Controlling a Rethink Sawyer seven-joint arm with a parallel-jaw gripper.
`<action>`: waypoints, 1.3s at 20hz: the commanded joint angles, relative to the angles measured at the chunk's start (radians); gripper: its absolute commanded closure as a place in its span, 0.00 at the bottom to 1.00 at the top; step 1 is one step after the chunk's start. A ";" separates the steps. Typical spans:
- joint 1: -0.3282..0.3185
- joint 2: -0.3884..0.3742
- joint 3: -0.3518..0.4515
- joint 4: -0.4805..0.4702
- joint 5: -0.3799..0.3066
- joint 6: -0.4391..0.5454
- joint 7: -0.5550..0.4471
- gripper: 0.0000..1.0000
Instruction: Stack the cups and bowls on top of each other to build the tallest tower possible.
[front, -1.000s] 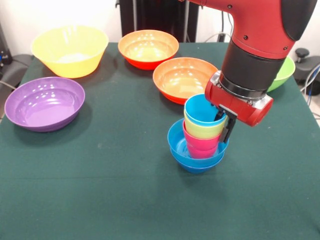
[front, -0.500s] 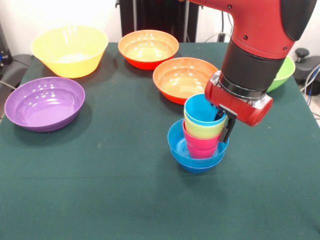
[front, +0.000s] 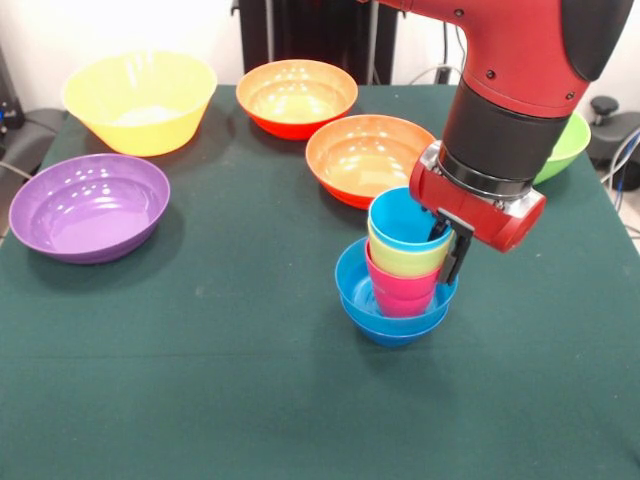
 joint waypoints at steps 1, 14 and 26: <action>0.022 0.001 0.061 0.094 0.011 0.002 0.226 1.00; 0.020 -0.004 0.067 0.107 0.010 -0.011 0.216 1.00; 0.017 -0.004 0.071 0.106 0.010 -0.016 0.211 1.00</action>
